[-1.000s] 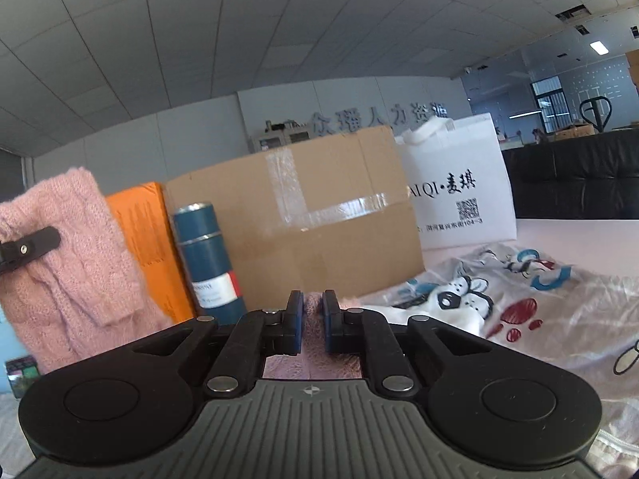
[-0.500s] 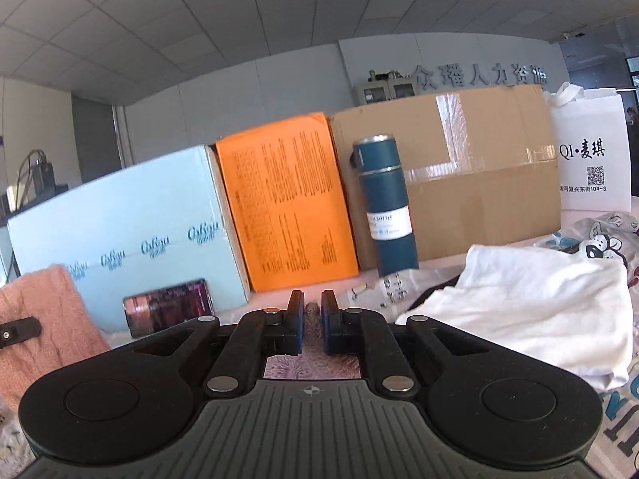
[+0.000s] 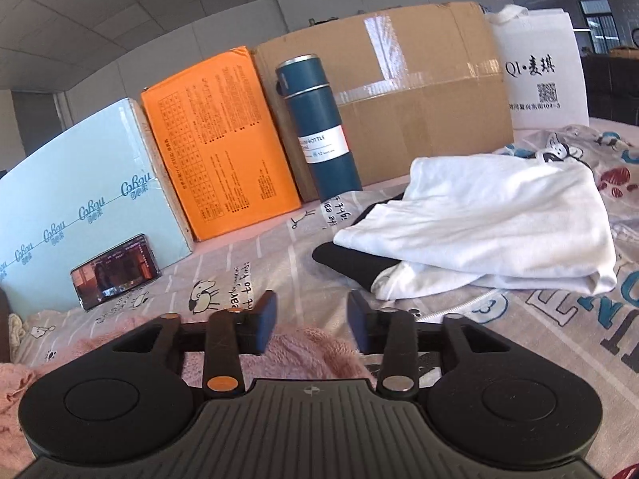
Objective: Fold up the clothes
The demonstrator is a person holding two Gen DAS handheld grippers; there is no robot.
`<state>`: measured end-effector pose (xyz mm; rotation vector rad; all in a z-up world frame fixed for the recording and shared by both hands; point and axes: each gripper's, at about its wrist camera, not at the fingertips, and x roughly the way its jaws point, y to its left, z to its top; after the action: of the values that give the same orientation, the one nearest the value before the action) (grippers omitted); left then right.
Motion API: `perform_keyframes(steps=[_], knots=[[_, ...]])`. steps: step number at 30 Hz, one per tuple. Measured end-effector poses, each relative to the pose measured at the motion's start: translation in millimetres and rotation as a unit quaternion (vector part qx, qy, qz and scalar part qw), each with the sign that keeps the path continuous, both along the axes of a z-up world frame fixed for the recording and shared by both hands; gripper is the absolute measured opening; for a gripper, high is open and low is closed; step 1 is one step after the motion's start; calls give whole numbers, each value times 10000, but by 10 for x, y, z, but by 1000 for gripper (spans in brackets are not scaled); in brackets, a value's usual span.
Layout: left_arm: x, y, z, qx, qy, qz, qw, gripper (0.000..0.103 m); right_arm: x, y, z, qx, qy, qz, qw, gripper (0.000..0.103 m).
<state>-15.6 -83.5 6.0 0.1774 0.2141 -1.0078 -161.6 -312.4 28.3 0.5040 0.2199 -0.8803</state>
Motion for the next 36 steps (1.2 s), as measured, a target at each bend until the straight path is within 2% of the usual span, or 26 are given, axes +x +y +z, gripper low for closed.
perform_keyframes(steps=[1, 3, 4, 7, 9, 11, 13, 14, 15, 16, 17, 19, 21, 24, 26, 30, 33, 36], knots=[[-65, -103, -24, 195, -15, -412, 9990, 96, -11, -17, -8, 63, -40, -10, 10000, 61], [-167, -312, -103, 713, 40, -1150, 9908, 96, -22, -41, -26, 190, -87, 27, 9998, 75], [-186, -400, -152, 926, 57, -1285, 9874, 96, -14, -53, -38, 261, -64, 64, 9996, 77], [-148, -601, -294, 1385, 105, -1173, 9833, 95, 26, -98, -91, 523, 41, 194, 9984, 83], [-29, -614, -317, 1355, 407, -1077, 9841, 89, 64, -133, -141, 763, 41, 372, 9964, 83], [102, -541, -312, 1142, 762, -904, 9864, 41, 104, -126, -162, 828, 68, 529, 9951, 83], [214, -458, -305, 949, 975, -662, 9885, 22, 134, -94, -161, 820, 101, 663, 9944, 79], [271, -418, -301, 849, 1069, -567, 9890, 17, 135, -83, -161, 838, 68, 718, 9939, 77], [308, -380, -293, 752, 1094, -477, 9900, 17, 135, -73, -160, 859, 34, 778, 9933, 68], [303, -345, -264, 645, 991, -405, 9922, 16, 135, -67, -163, 895, -5, 857, 9923, 56], [287, -308, -216, 512, 874, -349, 9942, 15, 140, -58, -165, 913, -21, 929, 9915, 49], [242, -222, -105, 238, 560, -200, 9979, 15, 164, -20, -144, 803, 34, 984, 9919, 28], [212, -109, 25, -92, 214, 10, 9997, 15, 160, 21, -96, 605, 2, 961, 9935, 21], [276, 89, 204, -613, 49, 290, 9977, 15, 90, 66, 14, 321, -228, 875, 9954, 17], [359, 247, 308, -941, 86, 481, 9944, 15, 13, 86, 127, 116, -442, 779, 9959, 16], [508, 518, 339, -1338, 595, 456, 9882, 15, -184, 96, 346, -288, -727, 354, 9963, 15], [586, 584, 166, -1034, 981, 449, 9888, 16, -348, 35, 370, -234, -720, 104, 9971, 15], [704, 559, -80, -441, 1483, 466, 9869, 21, -422, -25, 260, -13, -475, 65, 9988, 15]])
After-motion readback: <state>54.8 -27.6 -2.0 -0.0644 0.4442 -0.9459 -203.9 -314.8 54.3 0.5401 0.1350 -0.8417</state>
